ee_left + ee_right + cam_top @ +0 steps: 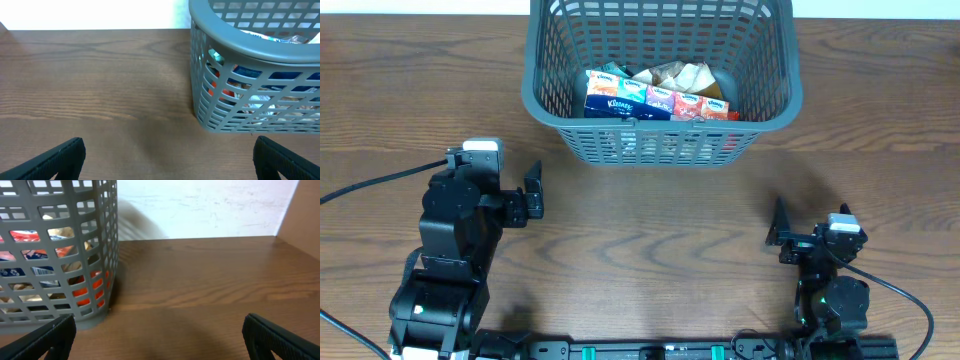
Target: Pack container
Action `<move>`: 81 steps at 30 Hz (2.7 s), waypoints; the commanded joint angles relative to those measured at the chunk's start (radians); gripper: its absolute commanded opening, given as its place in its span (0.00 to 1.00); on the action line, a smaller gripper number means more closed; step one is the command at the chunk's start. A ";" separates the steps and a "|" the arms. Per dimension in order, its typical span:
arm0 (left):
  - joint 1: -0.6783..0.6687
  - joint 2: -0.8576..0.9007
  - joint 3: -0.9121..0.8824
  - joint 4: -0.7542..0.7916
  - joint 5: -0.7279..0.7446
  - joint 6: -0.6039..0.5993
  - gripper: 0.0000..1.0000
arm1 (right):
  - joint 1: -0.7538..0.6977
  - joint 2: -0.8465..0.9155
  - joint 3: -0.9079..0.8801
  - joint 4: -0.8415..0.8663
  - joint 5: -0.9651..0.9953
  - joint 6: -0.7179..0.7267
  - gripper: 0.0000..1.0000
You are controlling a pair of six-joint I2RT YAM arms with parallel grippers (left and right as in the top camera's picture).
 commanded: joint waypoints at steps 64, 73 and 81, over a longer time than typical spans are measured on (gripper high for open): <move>0.131 -0.686 -0.800 0.686 -0.068 0.034 0.99 | 0.008 -0.007 -0.010 -0.003 -0.024 -0.007 0.99; 0.112 -0.730 -0.800 0.435 -0.035 -0.030 0.99 | 0.008 -0.007 -0.010 -0.003 -0.024 -0.007 0.99; 0.101 -0.730 -0.800 0.426 -0.023 -0.029 0.99 | 0.008 -0.007 -0.010 -0.003 -0.023 -0.007 0.99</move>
